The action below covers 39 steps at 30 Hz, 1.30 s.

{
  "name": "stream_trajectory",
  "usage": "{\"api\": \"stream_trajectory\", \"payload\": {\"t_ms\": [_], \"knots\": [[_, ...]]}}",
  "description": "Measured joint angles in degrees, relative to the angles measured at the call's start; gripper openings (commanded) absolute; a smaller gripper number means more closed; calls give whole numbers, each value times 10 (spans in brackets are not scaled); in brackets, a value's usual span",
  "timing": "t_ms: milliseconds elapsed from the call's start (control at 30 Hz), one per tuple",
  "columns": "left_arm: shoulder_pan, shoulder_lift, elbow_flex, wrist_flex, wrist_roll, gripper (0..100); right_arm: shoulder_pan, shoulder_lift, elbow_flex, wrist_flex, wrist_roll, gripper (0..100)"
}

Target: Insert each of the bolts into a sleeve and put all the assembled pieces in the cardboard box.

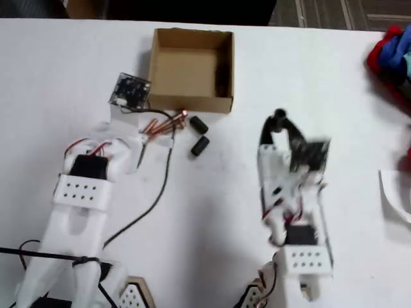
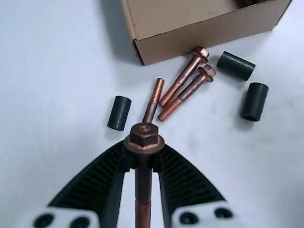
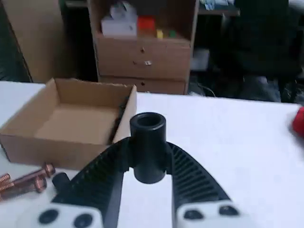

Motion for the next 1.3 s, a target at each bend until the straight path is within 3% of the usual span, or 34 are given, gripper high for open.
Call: {"api": "stream_trajectory", "payload": {"t_ms": [133, 267, 433, 500, 667, 1000, 1167, 1300], "knots": [[31, 0, 12, -46, 0, 24, -25, -40, 36, -114, -5, 19], [89, 0, 19, -134, 11, 24, -49, -36, 40, -113, -5, 19], [117, 0, 19, -306, 112, 24, -61, 8, 39, -113, -5, 19], [135, 0, 19, -352, 120, 24, -68, 46, 38, -116, -5, 19], [184, -19, 19, -376, 113, 24, -66, 178, 34, -209, -5, 19], [228, -45, 19, -378, 109, 26, -69, 491, 20, -541, -5, 19], [228, -75, 55, -396, 109, 26, -69, 588, 5, -607, -5, 19], [228, -78, 91, -499, 116, 25, -69, 640, -26, -617, -5, 19]]}}
